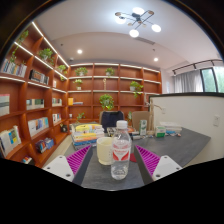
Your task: Pour water
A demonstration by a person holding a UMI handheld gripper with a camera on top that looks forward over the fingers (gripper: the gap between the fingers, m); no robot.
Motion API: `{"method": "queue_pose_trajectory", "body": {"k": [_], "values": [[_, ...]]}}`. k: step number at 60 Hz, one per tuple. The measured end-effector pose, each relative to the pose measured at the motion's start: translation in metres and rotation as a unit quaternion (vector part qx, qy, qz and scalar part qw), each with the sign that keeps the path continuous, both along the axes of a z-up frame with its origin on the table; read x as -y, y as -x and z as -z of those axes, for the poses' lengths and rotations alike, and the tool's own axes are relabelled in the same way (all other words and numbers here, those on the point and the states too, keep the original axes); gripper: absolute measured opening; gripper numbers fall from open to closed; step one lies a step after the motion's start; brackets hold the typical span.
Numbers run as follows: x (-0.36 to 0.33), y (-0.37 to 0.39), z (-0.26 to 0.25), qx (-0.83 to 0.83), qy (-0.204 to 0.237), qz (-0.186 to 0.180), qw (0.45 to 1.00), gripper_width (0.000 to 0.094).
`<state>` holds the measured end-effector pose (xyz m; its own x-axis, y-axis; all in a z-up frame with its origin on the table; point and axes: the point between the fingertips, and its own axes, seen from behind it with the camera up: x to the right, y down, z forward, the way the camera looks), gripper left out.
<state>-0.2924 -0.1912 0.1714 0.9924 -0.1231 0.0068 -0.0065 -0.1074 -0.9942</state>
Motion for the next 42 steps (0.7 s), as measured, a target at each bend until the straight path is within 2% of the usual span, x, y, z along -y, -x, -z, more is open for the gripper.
{"method": "queue_pose_trajectory", "body": {"k": [7, 8, 11, 21, 31, 36, 42], "values": [[0.013, -0.02, 0.013, 0.002, 0.001, -0.014, 1.0, 0.0883], [0.0, -0.006, 0.006, 0.001, 0.004, -0.017, 1.0, 0.0878], [-0.001, -0.03, 0.027, -0.003, 0.008, -0.032, 0.999, 0.0871], [-0.035, -0.034, 0.051, -0.011, 0.017, -0.064, 0.998, 0.0871], [-0.061, -0.043, 0.057, 0.002, 0.013, -0.063, 0.998, 0.0872], [-0.079, -0.041, 0.069, -0.003, 0.023, -0.074, 0.997, 0.0806], [-0.088, -0.039, 0.074, -0.017, 0.018, -0.087, 0.996, 0.0639]]}}
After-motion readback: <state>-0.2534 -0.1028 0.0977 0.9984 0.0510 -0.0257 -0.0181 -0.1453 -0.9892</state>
